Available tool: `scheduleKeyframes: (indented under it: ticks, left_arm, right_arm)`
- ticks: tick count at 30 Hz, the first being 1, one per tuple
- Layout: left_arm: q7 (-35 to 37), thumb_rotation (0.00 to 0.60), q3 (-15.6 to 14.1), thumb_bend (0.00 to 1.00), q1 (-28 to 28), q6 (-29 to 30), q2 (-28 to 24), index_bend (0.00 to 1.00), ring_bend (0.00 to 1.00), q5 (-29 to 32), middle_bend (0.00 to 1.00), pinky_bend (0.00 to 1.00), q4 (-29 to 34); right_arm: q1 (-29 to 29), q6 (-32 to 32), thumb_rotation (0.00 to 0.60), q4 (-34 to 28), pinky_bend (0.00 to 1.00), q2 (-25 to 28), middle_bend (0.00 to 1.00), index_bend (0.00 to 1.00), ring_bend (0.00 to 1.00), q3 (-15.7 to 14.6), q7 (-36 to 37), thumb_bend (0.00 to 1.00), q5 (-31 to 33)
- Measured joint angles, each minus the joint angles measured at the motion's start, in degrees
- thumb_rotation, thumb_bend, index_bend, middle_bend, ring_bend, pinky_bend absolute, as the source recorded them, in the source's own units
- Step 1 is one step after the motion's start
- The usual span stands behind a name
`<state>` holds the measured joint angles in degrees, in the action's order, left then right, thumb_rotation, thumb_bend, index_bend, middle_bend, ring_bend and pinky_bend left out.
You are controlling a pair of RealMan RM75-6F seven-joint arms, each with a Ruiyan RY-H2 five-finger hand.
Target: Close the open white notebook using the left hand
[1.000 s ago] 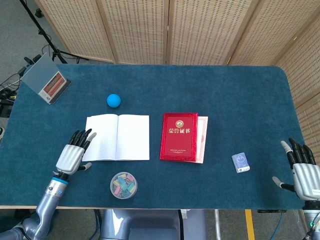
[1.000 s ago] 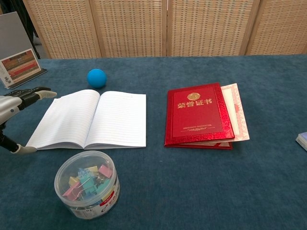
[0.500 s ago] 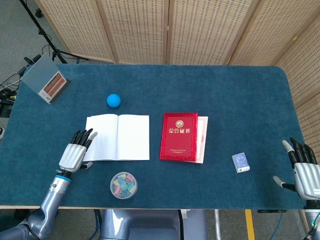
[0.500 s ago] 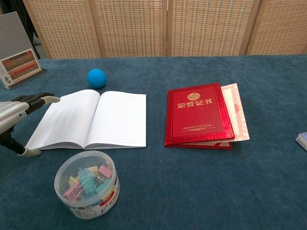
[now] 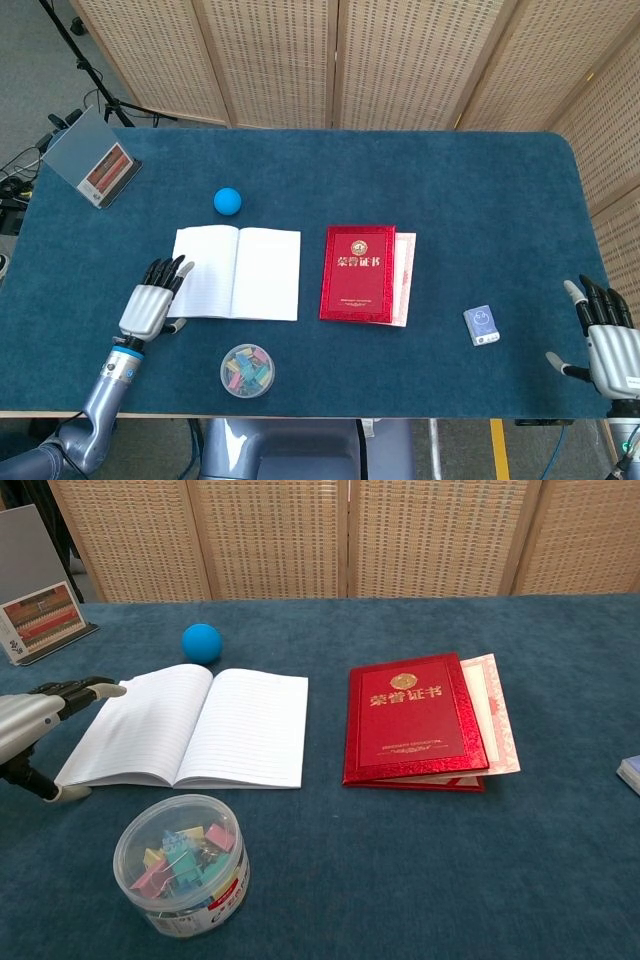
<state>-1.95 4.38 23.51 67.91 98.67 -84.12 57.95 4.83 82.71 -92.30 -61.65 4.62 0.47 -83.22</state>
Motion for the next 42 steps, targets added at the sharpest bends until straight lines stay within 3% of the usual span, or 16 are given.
scheduleKeyframes:
  ticks: [2, 11, 19, 33, 42]
  left_arm:
    - [0.2, 0.600, 0.0, 0.29, 0.1, 0.1, 0.3, 0.00, 0.00, 0.0, 0.00, 0.00, -0.6]
    - [1.3, 0.600, -0.7, 0.39, 0.5, 1.3, 1.0, 0.00, 0.00, -1.2, 0.00, 0.00, -2.9]
    - [2.0, 0.600, -1.6, 0.54, 0.7, 2.2, 1.5, 0.00, 0.00, -2.3, 0.00, 0.00, -4.5]
    - [-0.5, 0.600, -2.8, 0.53, 1.7, 6.9, 1.4, 0.00, 0.00, -6.7, 0.00, 0.00, -6.9]
    - [-10.9, 0.600, -4.5, 0.51, 5.5, 10.6, 0.4, 0.00, 0.00, -13.9, 0.00, 0.00, -8.2]
  right_arm:
    - [0.0, -0.1, 0.600, 0.0, 0.00, 0.1, 0.00, 0.00, 0.00, 0.0, 0.1, 0.00, 0.0]
    - [0.1, -0.2, 0.600, 0.0, 0.00, 0.2, 0.00, 0.00, 0.00, 0.0, 0.5, 0.00, 0.1]
    - [0.1, -0.4, 0.600, -0.1, 0.00, 0.2, 0.00, 0.00, 0.00, 0.0, 0.4, 0.00, 0.1]
    - [0.2, -0.5, 0.600, -0.2, 0.00, 0.2, 0.00, 0.00, 0.00, -0.1, 0.4, 0.00, 0.1]
    - [0.2, -0.8, 0.600, -0.4, 0.00, 0.3, 0.00, 0.00, 0.00, -0.2, 0.3, 0.00, 0.2]
